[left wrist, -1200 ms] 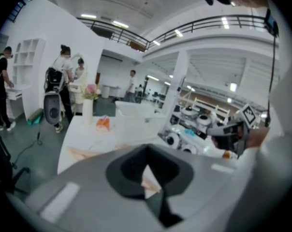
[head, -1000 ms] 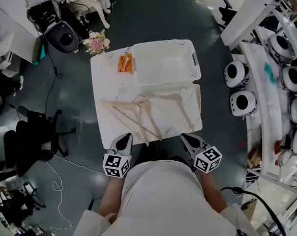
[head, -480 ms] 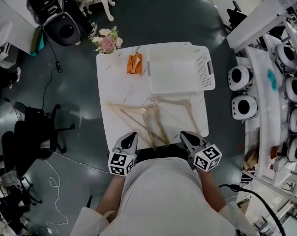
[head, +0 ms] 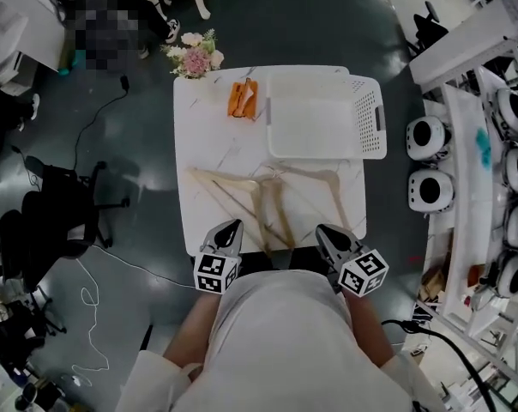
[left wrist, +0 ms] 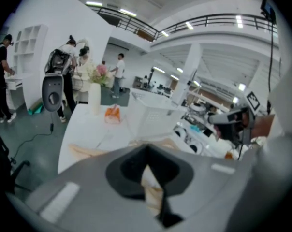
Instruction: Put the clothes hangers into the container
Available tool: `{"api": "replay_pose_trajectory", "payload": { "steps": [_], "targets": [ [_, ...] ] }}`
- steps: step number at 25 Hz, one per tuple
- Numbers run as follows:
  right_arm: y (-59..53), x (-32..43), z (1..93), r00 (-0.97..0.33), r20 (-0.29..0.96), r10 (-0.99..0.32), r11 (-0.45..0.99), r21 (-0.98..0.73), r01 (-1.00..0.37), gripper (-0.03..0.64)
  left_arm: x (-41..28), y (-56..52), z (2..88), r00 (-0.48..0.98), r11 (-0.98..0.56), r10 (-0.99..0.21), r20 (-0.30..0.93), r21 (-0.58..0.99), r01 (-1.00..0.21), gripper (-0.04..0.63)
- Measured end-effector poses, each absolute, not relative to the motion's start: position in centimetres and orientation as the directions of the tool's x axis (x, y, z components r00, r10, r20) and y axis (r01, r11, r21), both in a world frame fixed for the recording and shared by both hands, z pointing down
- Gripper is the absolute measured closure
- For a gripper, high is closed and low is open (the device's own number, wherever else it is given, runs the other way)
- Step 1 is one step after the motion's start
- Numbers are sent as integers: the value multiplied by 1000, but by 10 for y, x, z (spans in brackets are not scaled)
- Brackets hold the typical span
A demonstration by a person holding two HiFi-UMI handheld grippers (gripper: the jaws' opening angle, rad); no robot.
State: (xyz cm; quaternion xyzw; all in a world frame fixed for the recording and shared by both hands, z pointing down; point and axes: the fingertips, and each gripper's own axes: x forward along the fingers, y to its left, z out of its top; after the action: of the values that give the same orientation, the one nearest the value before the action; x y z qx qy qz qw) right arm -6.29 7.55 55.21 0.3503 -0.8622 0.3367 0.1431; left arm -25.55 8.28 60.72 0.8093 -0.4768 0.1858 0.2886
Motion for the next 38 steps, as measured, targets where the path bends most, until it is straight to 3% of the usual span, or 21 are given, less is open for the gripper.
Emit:
{"api": "replay_pose_trajectory", "payload": {
  "steps": [9, 13, 17, 26, 38],
  "targets": [
    [64, -23, 562, -739, 508, -443, 560, -487, -670, 614, -232, 70, 668, 388, -295, -635, 668, 255, -921, 566],
    [63, -3, 564, -728, 532, -433, 556, -479, -680, 615, -221, 65, 710, 359, -261, -589, 724, 250, -932, 536],
    [67, 14, 568, -710, 557, -431, 538, -473, -698, 614, -215, 67, 757, 332, -203, -516, 790, 264, -943, 466],
    [80, 37, 578, -688, 598, -411, 520, -466, -716, 614, -216, 57, 813, 208, -79, -447, 870, 193, -978, 416],
    [78, 62, 586, -675, 615, -407, 500, -468, -728, 615, -210, 56, 826, 29, -27, -469, 882, 19, -999, 429]
  ]
}}
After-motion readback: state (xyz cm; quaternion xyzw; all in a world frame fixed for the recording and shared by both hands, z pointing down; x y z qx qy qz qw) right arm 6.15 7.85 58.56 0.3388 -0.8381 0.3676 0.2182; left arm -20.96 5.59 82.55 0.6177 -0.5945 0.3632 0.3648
